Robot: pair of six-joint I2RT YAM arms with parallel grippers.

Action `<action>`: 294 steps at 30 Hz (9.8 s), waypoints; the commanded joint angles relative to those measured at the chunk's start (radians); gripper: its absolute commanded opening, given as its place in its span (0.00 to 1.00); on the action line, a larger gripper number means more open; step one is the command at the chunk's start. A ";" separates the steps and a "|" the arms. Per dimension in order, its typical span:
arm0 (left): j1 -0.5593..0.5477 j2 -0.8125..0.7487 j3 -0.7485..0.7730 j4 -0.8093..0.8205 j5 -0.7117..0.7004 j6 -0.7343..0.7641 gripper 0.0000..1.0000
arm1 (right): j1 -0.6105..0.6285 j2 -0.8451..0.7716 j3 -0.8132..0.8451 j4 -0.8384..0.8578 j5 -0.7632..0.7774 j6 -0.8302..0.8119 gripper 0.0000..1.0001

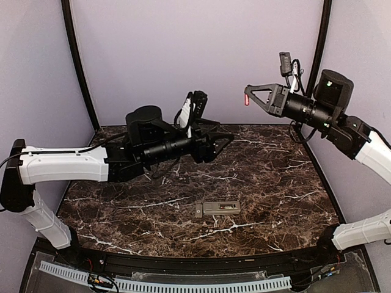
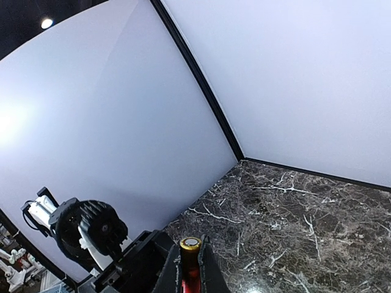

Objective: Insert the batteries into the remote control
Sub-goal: Pass from the right arm to the left, then pass from the left arm to the right, then pass from the right arm to the left, then place the battery in the battery compartment.

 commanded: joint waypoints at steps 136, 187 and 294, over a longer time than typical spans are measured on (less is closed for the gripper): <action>-0.113 0.000 -0.082 0.400 0.006 0.465 0.43 | -0.049 0.048 0.031 -0.240 -0.634 0.142 0.00; -0.078 -0.028 -0.109 -0.253 -0.057 0.456 0.00 | -0.166 0.020 -0.022 -0.572 -0.269 0.056 0.46; 0.056 0.576 0.087 -0.303 0.279 0.517 0.09 | -0.171 0.604 -0.345 -0.313 -0.379 -0.018 0.31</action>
